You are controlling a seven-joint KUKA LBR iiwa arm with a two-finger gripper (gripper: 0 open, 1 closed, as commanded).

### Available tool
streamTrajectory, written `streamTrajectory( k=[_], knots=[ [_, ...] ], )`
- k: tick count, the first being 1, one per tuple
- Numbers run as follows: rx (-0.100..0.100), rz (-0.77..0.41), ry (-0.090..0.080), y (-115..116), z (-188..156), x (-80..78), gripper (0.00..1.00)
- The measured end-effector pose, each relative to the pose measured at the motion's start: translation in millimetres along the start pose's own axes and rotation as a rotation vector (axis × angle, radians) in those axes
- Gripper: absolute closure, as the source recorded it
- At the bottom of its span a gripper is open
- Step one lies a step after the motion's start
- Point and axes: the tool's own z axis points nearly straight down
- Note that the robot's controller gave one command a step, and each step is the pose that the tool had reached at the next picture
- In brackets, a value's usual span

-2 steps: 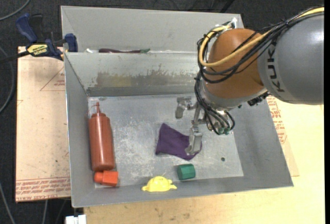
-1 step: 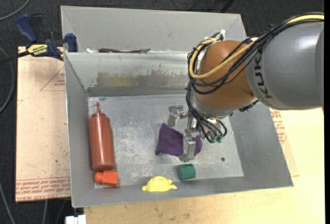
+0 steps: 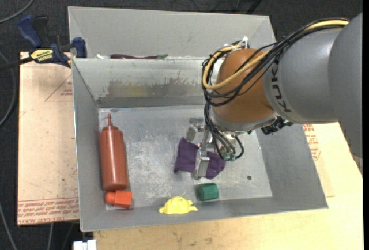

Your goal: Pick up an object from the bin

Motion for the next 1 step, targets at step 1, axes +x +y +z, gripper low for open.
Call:
streamTrajectory(
  k=[1],
  knots=[
    [0.001, 0.013, -0.001, -3.4, 20.1, -6.7, 0.00]
  ],
)
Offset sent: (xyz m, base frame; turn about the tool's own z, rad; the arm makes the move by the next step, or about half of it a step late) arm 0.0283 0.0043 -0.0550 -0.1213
